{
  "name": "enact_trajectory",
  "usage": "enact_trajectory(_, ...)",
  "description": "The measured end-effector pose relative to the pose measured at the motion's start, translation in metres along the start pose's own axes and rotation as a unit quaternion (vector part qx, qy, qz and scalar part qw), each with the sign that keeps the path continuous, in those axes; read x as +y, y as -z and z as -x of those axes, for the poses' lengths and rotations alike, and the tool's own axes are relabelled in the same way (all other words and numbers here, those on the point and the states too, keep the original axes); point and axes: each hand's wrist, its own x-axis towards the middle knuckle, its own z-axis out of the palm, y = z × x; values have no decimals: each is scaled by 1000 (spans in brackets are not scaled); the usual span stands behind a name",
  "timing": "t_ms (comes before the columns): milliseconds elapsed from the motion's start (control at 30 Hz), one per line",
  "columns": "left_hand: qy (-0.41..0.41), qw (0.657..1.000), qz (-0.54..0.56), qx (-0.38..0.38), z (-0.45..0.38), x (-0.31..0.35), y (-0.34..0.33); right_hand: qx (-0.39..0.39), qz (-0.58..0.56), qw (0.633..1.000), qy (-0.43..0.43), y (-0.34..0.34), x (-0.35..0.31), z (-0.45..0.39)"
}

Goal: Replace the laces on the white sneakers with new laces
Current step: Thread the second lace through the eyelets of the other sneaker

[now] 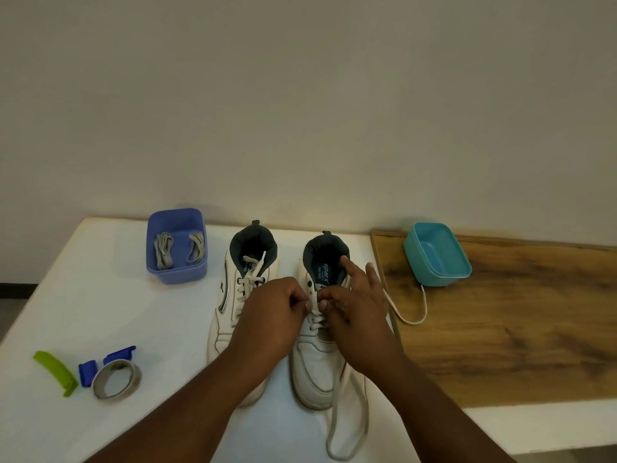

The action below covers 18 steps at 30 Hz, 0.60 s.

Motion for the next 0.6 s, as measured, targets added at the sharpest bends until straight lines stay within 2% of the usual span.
enact_trajectory(67,-7,999,-39,4,1,2,4,-12,41,999,7,5,1,1)
enact_trajectory(133,3,1000,-24,14,2,6,10,-26,59,998,6,10,0,2)
enact_trajectory(167,14,999,24,18,3,11,13,-37,66,997,0,12,0,2)
enact_trajectory(200,34,991,127,26,4,18,16,-47,72,996,-6,13,-1,3)
enact_trajectory(233,61,958,279,33,6,28,21,-53,78,996,-8,13,-2,3)
enact_trajectory(300,75,804,587,56,9,51,42,-57,89,994,-7,14,-3,3)
enact_trajectory(333,52,741,663,92,11,57,56,-60,95,994,-4,14,-3,4)
enact_trajectory(367,27,708,695,125,11,62,69,-65,100,993,-1,13,-3,4)
enact_trajectory(400,2,708,690,148,11,64,80,-69,101,993,2,12,-3,5)
enact_trajectory(433,-22,756,633,166,10,63,86,-73,98,993,2,11,-3,5)
enact_trajectory(467,-53,845,500,182,9,59,84,-75,92,993,1,11,-3,5)
enact_trajectory(500,-91,936,287,185,8,49,75,-75,86,993,-1,10,-3,5)
enact_trajectory(533,-113,980,77,143,10,38,61,-74,83,994,-1,9,-3,5)
enact_trajectory(567,-106,989,-65,79,12,30,46,-72,82,994,0,9,-3,6)
enact_trajectory(600,-93,987,-130,26,14,23,33,-71,82,994,2,8,-3,6)
